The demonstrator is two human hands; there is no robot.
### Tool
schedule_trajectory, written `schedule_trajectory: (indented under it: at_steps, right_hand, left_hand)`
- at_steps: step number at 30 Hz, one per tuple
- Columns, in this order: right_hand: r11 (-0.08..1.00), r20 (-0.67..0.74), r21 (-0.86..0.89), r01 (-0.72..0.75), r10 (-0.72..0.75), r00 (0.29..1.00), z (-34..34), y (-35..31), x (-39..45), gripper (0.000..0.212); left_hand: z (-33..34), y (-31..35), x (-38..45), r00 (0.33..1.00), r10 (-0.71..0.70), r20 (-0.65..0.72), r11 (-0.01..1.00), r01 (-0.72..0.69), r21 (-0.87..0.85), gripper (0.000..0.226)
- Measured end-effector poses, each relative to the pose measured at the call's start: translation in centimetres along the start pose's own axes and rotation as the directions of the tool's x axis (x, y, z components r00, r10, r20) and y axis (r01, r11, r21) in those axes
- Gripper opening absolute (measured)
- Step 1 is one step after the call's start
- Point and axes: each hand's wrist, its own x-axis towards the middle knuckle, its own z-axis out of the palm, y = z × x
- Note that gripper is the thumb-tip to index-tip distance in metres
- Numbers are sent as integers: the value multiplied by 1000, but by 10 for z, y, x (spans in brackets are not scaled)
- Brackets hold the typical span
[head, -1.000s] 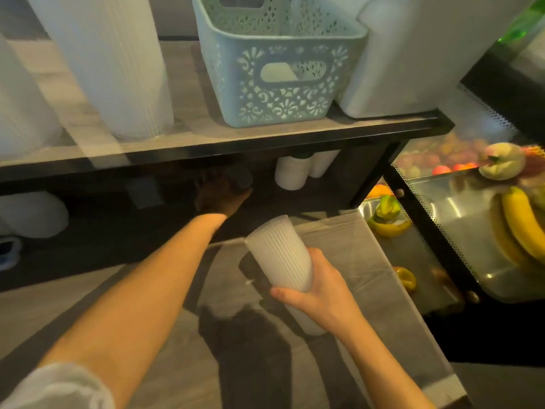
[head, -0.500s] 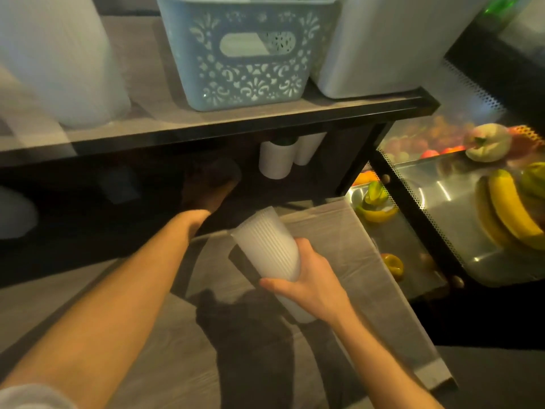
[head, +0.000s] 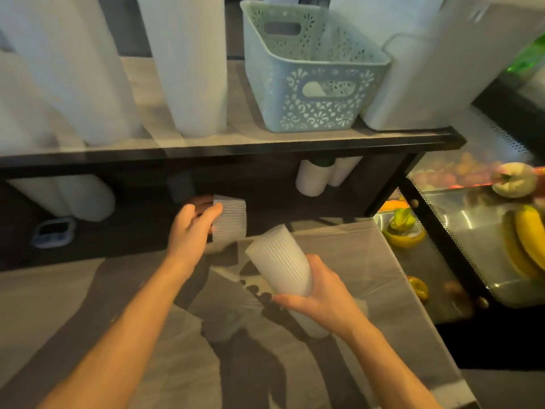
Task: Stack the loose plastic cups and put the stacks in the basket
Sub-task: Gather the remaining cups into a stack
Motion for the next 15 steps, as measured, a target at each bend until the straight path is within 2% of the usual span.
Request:
schedule_trajectory:
  at_steps: [1, 6, 8, 15]
  right_hand:
    - [1000, 9, -14, 17, -17, 1000, 2, -4, -3, 74]
    - [992, 74, -61, 112, -108, 991, 17, -26, -19, 74]
    - [985, 96, -84, 149, -141, 985, 23, -36, -21, 76]
    - [978, 116, -83, 190, -180, 977, 37, -69, -23, 75]
  left_hand:
    - [-7, 5, -9, 999, 30, 26, 1000, -30, -1, 25]
    - [-36, 11, -52, 987, 157, 40, 987, -156, -43, 22]
    - [-42, 10, -64, 979, 196, 54, 981, -196, -4, 22]
    - [-69, 20, -77, 974, 227, -10, 974, -226, 32, 26]
